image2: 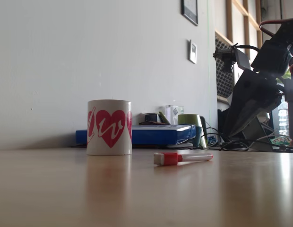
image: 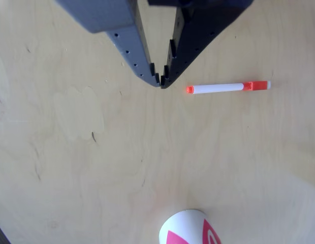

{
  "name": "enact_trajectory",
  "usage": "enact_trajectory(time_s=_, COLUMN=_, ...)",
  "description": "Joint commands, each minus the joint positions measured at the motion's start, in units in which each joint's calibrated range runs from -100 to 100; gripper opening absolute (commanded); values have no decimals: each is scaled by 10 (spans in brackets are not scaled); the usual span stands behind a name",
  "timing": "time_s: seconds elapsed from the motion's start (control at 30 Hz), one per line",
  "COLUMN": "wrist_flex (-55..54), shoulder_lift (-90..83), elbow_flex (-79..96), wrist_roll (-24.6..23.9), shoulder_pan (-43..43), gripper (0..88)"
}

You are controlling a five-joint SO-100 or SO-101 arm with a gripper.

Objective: Grab the pen and place it in the cup.

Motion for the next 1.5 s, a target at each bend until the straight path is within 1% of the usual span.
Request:
enact_trajectory(time_s=0.0, wrist_flex=0, shoulder_lift=1, elbow_flex=-13, wrist_roll=-1, shoulder_pan=5, gripper=10)
enact_trajectory(time_s=0.73, wrist_flex=-1, shoulder_lift=9, elbow_flex=-17, wrist_roll=0, shoulder_pan=5, gripper=10)
enact_trajectory(time_s=0.8, wrist_flex=-6, shoulder_lift=40, elbow_flex=-23, wrist_roll=0, shoulder_pan=1, gripper=10)
enact_trajectory(time_s=0.87, wrist_flex=-37, shoulder_lift=96, elbow_flex=-34, wrist_roll=-1, shoulder_pan=-2, gripper=10)
enact_trajectory(time_s=1.03, wrist_flex=-129, shoulder_lift=300, elbow_flex=-95, wrist_roll=4, shoulder_pan=-2, gripper=10)
enact_trajectory(time_s=1.13, wrist_flex=-148, shoulder_lift=400, elbow_flex=-152, wrist_roll=9, shoulder_pan=10, gripper=10)
enact_trajectory(time_s=1.2, wrist_flex=-140, shoulder_lift=446, elbow_flex=-200, wrist_roll=31, shoulder_pan=24, gripper=10)
enact_trajectory(time_s=1.33, wrist_flex=-139, shoulder_lift=499, elbow_flex=-269, wrist_roll=123, shoulder_pan=32, gripper=10)
enact_trajectory(time_s=1.47, wrist_flex=-138, shoulder_lift=508, elbow_flex=-293, wrist_roll=190, shoulder_pan=44, gripper=10)
